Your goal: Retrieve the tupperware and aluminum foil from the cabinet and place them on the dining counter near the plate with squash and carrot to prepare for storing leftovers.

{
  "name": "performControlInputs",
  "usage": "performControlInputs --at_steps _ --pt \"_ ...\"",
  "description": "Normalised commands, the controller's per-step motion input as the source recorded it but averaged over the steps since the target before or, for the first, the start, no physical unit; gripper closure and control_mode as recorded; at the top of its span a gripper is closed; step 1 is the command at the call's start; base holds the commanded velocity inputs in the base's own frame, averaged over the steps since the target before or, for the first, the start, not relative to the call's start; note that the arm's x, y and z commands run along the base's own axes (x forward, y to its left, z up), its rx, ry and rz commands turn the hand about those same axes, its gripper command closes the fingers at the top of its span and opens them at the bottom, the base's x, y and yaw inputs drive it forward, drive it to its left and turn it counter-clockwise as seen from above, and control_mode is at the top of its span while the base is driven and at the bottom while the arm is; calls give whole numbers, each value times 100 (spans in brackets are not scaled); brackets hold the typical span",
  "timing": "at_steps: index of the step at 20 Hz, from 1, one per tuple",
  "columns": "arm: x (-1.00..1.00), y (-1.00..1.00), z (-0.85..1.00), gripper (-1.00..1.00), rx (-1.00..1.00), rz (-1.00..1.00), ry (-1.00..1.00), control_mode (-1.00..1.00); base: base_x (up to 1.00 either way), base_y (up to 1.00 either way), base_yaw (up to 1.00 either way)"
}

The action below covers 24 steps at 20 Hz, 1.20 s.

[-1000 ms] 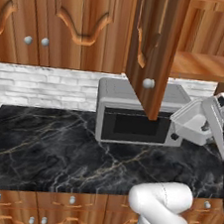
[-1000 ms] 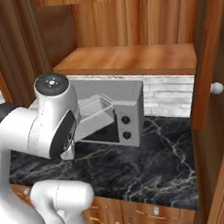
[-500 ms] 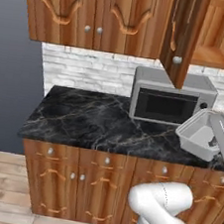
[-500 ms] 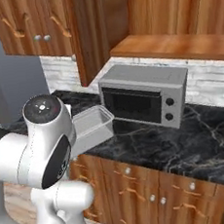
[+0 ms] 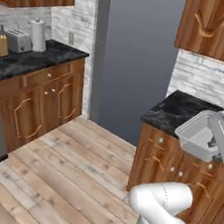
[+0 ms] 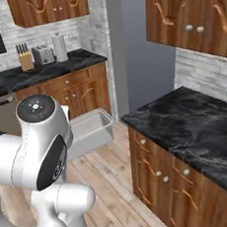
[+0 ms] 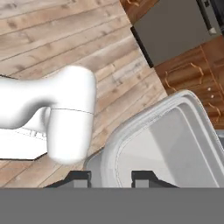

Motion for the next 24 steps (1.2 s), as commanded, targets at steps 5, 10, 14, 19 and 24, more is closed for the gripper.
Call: performControlInputs --at_steps 5,10,14,19,24 --pt "0 0 0 100 0 0 0 100 0 94 77" --pt "0 0 0 100 0 0 0 100 11 61 81" --pt "0 0 0 100 0 0 0 100 18 47 82" --pt "0 0 0 100 0 0 0 100 57 52 69" --pt "0 0 0 100 0 0 0 100 76 57 62"
